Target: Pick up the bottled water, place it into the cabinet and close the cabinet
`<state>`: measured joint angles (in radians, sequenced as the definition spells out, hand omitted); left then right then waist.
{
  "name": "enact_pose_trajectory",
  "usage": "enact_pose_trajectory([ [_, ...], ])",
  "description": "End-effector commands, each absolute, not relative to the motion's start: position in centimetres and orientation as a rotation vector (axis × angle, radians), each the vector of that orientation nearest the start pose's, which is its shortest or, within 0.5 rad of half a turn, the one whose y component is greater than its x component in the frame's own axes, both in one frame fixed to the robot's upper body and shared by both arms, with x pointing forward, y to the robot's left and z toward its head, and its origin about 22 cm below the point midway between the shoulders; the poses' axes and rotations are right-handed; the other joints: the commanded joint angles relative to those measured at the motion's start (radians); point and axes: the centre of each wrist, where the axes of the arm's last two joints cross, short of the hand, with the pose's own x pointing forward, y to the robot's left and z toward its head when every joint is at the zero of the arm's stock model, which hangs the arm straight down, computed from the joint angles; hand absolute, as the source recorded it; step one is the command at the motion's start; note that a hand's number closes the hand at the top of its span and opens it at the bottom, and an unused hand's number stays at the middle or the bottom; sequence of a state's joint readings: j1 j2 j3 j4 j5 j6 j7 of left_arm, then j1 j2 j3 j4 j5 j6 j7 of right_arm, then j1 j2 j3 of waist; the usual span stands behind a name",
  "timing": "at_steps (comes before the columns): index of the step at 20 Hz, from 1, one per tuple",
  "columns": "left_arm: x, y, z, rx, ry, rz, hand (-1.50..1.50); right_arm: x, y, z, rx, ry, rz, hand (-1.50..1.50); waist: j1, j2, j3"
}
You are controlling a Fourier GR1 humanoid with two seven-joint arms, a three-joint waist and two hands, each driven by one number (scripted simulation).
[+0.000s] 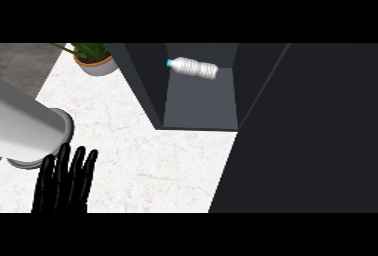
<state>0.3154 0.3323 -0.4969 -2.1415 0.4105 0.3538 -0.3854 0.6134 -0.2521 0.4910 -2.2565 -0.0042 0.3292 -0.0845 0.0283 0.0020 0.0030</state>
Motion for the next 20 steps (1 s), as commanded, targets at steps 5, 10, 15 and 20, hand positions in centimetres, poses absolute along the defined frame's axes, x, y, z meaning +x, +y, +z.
enact_pose_trajectory([
  [5, 9.8, 23.8, 9.5, -0.301, -1.989, 0.234, -1.5, 7.6, -16.0, 10.3, 0.652, -1.713, 0.614, 1.5, 0.001, -0.011, -0.006],
  [10, 8.3, 25.4, 9.5, -0.3, -1.983, 0.223, -1.5, 8.5, -15.0, 10.8, 0.662, -1.698, 0.649, 1.5, 0.018, -0.007, -0.007],
  [15, 7.8, 26.7, 10.1, -0.321, -1.989, 0.21, -1.5, 9.6, -13.9, 10.5, 0.691, -1.66, 0.621, 1.5, 0.046, -0.004, -0.007],
  [20, 7.0, 27.3, 9.7, -0.334, -1.985, 0.213, -1.5, 11.2, -13.6, 11.2, 0.711, -1.655, 0.545, 1.5, 0.049, 0.0, -0.006],
])
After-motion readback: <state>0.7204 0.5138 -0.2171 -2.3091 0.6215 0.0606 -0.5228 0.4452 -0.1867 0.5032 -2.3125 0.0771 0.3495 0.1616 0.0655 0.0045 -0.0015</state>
